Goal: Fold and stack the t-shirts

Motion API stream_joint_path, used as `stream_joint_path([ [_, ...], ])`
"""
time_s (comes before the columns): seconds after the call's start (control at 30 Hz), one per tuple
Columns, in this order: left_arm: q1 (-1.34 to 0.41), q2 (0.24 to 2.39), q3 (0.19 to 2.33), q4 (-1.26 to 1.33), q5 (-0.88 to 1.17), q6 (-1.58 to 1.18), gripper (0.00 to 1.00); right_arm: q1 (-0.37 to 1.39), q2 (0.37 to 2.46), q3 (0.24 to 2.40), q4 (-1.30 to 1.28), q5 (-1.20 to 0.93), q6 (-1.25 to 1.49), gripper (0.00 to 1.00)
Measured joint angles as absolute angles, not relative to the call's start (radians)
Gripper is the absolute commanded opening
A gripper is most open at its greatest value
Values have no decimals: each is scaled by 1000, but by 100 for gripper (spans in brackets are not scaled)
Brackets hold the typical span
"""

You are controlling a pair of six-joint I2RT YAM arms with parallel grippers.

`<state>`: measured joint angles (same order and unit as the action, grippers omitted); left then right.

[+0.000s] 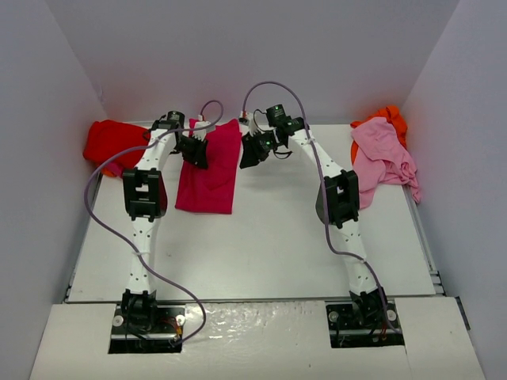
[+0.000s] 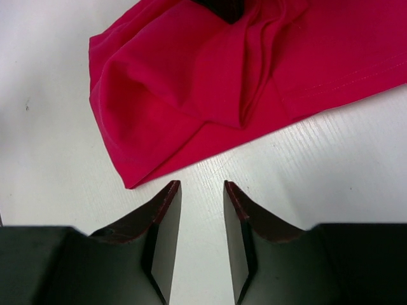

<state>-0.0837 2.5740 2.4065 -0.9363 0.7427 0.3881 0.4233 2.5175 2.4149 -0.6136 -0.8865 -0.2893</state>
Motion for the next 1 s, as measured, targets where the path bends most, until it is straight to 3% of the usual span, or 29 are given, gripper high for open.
stream_joint_path([
  [0.07, -84, 2574, 2407, -935, 735, 386, 0, 427, 2518, 2412, -614, -878, -288, 38],
  [0.13, -84, 2574, 2407, -932, 732, 385, 0, 429, 2518, 2412, -613, -871, -288, 51],
  [0.17, -84, 2574, 2407, -931, 731, 385, 3, 431, 2518, 2412, -613, -865, -288, 51],
  [0.3, -84, 2573, 2407, -933, 731, 394, 19, 445, 2518, 2411, -613, -844, -289, 49],
  [0.47, -84, 2568, 2410, -949, 710, 443, 28, 455, 2516, 2373, -607, -827, -304, 48],
  [1.0, -161, 2558, 2450, -1076, 520, 803, 31, 425, 2465, 2193, -619, -747, -384, 46],
])
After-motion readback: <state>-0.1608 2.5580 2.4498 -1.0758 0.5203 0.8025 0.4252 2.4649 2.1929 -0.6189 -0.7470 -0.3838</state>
